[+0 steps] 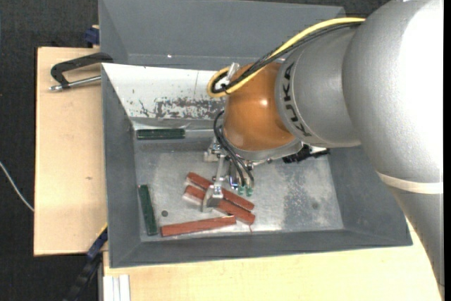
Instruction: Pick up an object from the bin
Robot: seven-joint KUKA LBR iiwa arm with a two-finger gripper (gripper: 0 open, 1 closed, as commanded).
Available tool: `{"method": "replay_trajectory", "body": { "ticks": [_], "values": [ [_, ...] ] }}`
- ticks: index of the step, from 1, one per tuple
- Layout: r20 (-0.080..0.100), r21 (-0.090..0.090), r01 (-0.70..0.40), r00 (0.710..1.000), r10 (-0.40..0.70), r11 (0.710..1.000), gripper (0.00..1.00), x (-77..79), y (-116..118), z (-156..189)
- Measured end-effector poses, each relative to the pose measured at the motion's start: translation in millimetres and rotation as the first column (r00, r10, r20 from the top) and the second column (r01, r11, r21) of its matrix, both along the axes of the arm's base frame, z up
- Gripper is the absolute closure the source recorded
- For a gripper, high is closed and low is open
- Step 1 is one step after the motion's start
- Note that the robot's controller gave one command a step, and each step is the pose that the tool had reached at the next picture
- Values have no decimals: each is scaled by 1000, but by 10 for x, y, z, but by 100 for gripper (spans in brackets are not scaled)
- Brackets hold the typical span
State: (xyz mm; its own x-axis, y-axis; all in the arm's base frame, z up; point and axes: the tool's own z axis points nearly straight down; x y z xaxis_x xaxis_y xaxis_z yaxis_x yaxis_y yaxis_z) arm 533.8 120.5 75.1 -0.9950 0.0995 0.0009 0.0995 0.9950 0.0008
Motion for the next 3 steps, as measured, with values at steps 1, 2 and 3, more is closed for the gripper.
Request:
{"method": "replay_trajectory", "body": {
  "ticks": [1, 2, 3],
  "values": [
    [3, 1, 2, 1000, -2, 1000, 100, -10, -14, 56],
    [3, 1, 4, 1000, -4, 1000, 100, -10, -16, 55],
    [2, 0, 4, 1000, -4, 1000, 100, -13, -15, 63]
  ]
}}
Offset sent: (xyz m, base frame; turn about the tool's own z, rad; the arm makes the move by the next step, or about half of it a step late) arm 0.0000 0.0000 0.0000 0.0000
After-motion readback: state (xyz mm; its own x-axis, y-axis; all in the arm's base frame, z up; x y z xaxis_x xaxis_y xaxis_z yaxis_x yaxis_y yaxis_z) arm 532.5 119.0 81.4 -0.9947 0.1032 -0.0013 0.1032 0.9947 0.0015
